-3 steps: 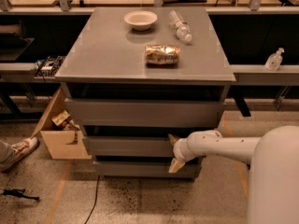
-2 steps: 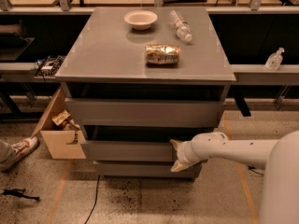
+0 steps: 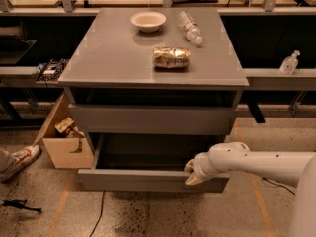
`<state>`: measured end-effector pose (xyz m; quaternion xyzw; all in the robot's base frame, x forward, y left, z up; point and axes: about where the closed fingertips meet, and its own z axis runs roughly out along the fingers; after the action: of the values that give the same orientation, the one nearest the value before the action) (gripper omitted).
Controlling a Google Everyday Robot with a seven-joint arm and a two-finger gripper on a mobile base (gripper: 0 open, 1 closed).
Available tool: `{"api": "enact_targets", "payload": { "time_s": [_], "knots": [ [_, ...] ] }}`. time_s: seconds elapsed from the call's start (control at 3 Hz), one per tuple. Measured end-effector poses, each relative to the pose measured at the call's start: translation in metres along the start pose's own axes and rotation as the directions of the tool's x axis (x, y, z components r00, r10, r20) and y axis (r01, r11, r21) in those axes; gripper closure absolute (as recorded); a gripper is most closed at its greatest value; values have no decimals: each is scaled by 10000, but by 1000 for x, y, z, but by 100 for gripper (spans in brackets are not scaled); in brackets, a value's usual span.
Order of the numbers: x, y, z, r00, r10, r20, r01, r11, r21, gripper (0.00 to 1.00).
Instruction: Open middle drawer
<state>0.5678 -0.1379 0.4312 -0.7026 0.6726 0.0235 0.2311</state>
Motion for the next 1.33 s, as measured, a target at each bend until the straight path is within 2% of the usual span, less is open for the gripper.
{"api": "enact_targets", "payload": {
  "time_s": [0.33, 1.33],
  "knots": [
    [-2, -1, -4, 10000, 0, 1, 0, 10000, -4, 100],
    [-1, 6, -7, 10000, -2, -22, 2, 10000, -84, 100]
  ]
}}
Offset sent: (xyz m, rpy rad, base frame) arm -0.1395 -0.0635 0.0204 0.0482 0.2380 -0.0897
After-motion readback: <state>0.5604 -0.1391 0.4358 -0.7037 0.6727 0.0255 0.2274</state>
